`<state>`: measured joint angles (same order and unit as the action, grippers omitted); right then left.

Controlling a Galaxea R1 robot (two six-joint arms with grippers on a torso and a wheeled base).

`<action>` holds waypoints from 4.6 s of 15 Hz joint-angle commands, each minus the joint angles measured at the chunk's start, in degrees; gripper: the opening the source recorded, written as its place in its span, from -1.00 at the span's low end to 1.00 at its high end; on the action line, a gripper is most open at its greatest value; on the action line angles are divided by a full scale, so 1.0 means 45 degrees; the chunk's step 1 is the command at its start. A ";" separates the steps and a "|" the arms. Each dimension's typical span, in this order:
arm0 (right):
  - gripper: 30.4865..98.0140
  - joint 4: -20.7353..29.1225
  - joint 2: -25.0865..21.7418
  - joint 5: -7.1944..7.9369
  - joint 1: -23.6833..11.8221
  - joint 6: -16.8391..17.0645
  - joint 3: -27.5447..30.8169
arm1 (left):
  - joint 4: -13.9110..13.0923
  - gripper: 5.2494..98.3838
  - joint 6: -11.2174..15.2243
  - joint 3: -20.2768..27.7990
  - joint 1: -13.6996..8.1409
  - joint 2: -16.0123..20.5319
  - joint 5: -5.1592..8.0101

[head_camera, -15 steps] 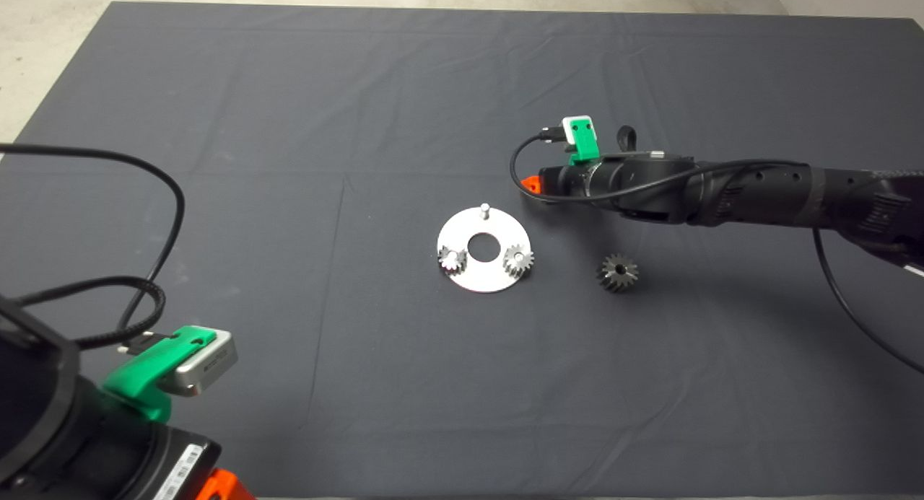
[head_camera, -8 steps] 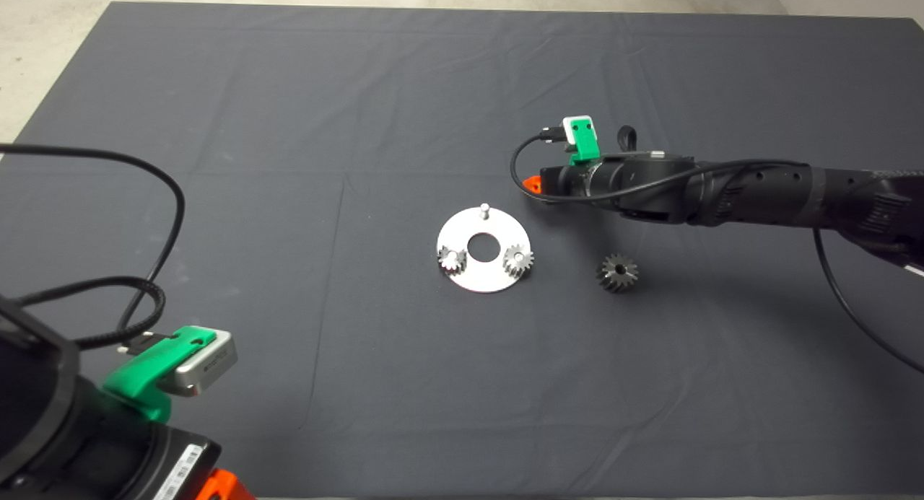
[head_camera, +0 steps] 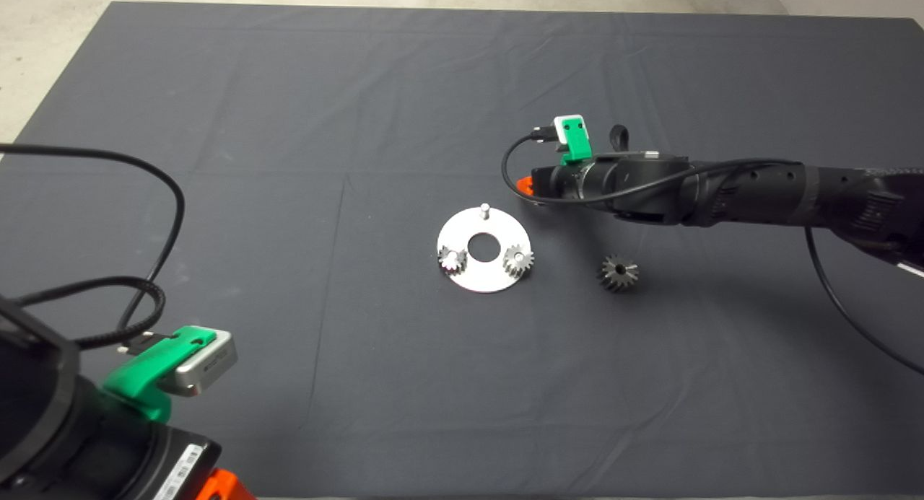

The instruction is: Remove an incorrectly installed larger gear and replace it with the correct smaller gear

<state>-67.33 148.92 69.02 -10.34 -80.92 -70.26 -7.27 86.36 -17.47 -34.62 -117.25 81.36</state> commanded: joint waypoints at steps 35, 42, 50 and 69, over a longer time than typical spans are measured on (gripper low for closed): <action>0.03 -0.1366 -0.0094 0.0091 0.0129 -0.0084 -0.0203 | -0.0103 0.98 0.0087 0.0214 0.0159 0.0055 0.0006; -0.07 -0.1343 -0.0152 0.0095 0.0129 -0.0084 0.0226 | -0.0067 0.98 0.0087 0.0214 0.0310 0.0048 -0.0014; -0.26 -0.1288 -0.0152 0.0111 0.0109 -0.0045 0.0129 | -0.0065 0.98 0.0009 0.0214 0.0310 0.0027 0.0065; -0.64 -0.1237 -0.0074 0.0111 0.0292 0.0041 0.0129 | -0.0085 0.98 0.0028 0.0214 0.0310 0.0067 0.0065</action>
<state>-72.24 148.29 69.86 -8.66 -80.87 -69.77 -7.27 86.33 -17.47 -32.90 -117.25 81.37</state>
